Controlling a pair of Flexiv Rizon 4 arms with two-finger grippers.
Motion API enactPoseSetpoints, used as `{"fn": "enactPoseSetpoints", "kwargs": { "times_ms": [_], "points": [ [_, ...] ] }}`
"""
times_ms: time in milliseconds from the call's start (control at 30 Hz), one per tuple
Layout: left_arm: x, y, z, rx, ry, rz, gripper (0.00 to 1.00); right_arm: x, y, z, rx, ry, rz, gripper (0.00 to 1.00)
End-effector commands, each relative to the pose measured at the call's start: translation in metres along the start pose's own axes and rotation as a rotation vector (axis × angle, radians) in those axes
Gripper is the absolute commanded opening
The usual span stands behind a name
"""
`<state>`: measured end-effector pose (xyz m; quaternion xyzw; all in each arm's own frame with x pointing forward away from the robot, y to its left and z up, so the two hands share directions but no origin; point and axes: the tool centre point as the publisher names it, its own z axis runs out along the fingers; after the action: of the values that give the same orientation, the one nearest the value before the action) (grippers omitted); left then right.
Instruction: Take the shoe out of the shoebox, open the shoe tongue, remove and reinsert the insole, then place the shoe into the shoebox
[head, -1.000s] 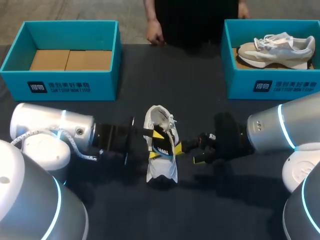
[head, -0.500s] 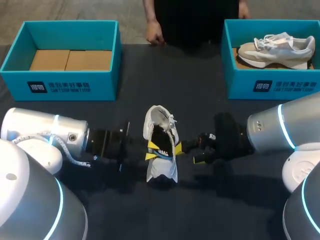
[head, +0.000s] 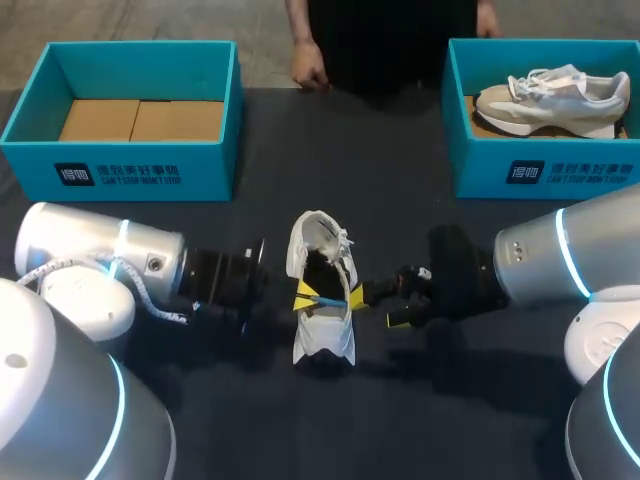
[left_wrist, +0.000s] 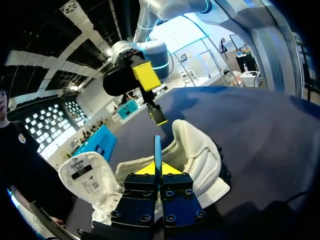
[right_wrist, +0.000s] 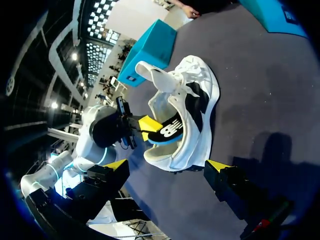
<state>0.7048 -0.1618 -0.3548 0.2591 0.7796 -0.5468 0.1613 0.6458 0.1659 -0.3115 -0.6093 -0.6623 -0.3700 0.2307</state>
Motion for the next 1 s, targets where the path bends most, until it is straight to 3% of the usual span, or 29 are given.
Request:
{"fn": "enactPoseSetpoints", "kwargs": {
  "times_ms": [33,100,167,200,367,567,700,767,800,833,1000],
  "points": [
    [-0.004,0.006,0.006,-0.002,0.000,-0.009,0.00,0.001,-0.001,0.000,-0.001,-0.002,0.001,1.00],
    [-0.003,0.004,0.007,0.001,-0.003,-0.012,0.00,0.001,-0.001,0.000,-0.001,-0.002,0.001,1.00],
    [-0.002,0.000,0.007,0.003,-0.005,-0.013,0.29,0.001,-0.001,0.000,-0.001,-0.002,0.001,1.00],
    [-0.001,-0.003,0.006,0.012,-0.008,-0.013,0.35,0.001,-0.001,0.000,-0.001,-0.002,0.001,1.00],
    [0.002,-0.013,-0.001,0.015,-0.014,-0.006,0.42,0.001,-0.001,0.000,-0.001,-0.002,0.001,1.00],
    [0.004,-0.022,-0.008,0.015,-0.018,0.008,0.36,0.001,-0.001,0.000,-0.001,-0.002,0.001,1.00],
    [0.006,-0.021,-0.006,0.016,-0.013,0.002,0.28,0.001,-0.001,0.000,-0.001,-0.002,0.001,1.00],
    [0.008,-0.019,-0.003,0.019,-0.004,-0.006,0.17,0.001,-0.001,0.000,-0.001,-0.002,0.001,1.00],
    [0.009,-0.019,-0.002,0.021,0.000,-0.009,0.03,0.001,-0.001,0.000,-0.001,-0.002,0.001,1.00],
    [0.009,-0.018,0.000,0.025,0.003,-0.013,0.00,0.001,-0.001,0.000,-0.001,-0.002,0.001,1.00],
    [0.009,-0.015,0.004,0.029,0.015,-0.020,0.00,0.001,-0.001,0.000,-0.001,-0.002,0.001,1.00]
  ]
}}
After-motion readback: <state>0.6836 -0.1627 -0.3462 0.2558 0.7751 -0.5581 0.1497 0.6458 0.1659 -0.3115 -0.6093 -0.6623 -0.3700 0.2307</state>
